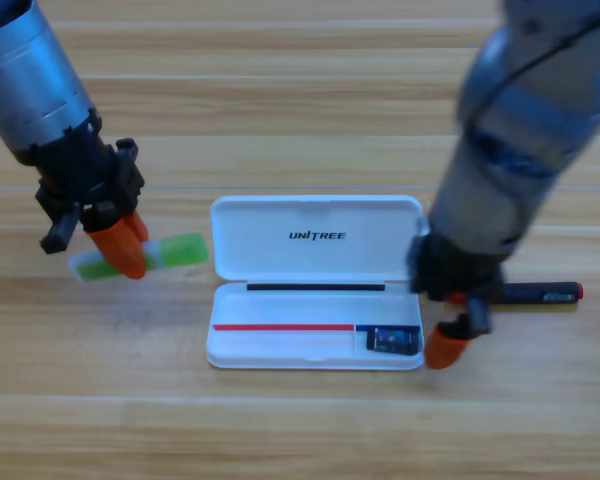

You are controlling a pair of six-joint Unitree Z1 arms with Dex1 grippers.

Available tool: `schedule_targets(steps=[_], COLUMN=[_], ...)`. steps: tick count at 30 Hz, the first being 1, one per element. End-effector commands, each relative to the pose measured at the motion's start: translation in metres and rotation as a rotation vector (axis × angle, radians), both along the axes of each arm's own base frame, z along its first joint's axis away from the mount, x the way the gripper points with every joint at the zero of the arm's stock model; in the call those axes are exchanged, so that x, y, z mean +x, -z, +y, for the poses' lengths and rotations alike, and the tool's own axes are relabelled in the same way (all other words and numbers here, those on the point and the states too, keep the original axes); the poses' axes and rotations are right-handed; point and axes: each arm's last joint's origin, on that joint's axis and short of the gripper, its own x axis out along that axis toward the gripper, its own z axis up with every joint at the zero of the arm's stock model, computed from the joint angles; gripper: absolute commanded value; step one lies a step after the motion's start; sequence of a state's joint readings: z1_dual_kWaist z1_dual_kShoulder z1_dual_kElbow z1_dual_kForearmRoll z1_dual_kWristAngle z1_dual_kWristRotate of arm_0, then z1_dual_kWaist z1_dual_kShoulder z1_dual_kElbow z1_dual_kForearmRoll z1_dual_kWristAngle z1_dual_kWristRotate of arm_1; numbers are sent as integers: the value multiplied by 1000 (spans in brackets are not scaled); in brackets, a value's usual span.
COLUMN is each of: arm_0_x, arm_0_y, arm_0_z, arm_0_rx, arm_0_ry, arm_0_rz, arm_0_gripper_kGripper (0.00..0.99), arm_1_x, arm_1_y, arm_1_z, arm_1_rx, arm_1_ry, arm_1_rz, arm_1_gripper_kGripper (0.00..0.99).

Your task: Clean up eraser and pencils

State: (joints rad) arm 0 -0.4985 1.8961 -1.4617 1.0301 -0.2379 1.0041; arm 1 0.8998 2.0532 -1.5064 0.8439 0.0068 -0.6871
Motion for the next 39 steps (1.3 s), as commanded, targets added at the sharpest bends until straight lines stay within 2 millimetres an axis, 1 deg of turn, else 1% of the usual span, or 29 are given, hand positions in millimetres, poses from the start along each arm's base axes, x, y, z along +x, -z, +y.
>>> schedule_targets(steps=[1, 2, 4, 7, 9, 13, 15, 20, 24, 32, 34, 37, 39], arm_0_x=[-8, -7, -6, -4, -2, 1, 3, 4, 6, -1, -4, -7, -9], arm_0_y=[0, 1, 4, 8, 12, 27, 33, 41, 52, 60, 61, 63, 64], arm_0_z=[-8, -8, -10, -15, -21, -35, -42, -58, -71, -95, -102, -109, -115], arm_0_rx=[-24, -27, -35, -46, -61, -98, -114, -133, -130, -60, -44, -31, -30], arm_0_ry=[18, 18, 19, 28, 33, 58, 69, 91, 104, 158, 174, 193, 204], arm_0_rz=[31, 39, 49, 66, 80, 116, 120, 104, 94, 36, 25, 17, 16], arm_0_gripper_kGripper=[0, 0, 0, 0, 0, 0, 0, 0, 0, 0, 0, 0, 0], arm_1_x=[-36, -38, -36, -18, -3, 29, 43, 61, 71, 89, 91, 90, 89], arm_1_y=[-70, -73, -71, -52, -34, 3, 17, 44, 55, 61, 61, 62, 62], arm_1_z=[-61, -71, -84, -94, -96, -96, -95, -96, -96, -96, -97, -99, -100], arm_1_rx=[66, 59, 42, -14, -53, -94, -100, -117, -122, -129, -130, -133, -140], arm_1_ry=[-24, -46, -51, -45, -42, -34, -34, -44, -56, -63, -66, -68, -79], arm_1_rz=[-53, -57, -56, -26, 8, 56, 62, 74, 70, 39, 36, 41, 53], arm_1_gripper_kGripper=[877, 877, 890, 890, 890, 890, 890, 888, 887, 882, 833, 804, 707])
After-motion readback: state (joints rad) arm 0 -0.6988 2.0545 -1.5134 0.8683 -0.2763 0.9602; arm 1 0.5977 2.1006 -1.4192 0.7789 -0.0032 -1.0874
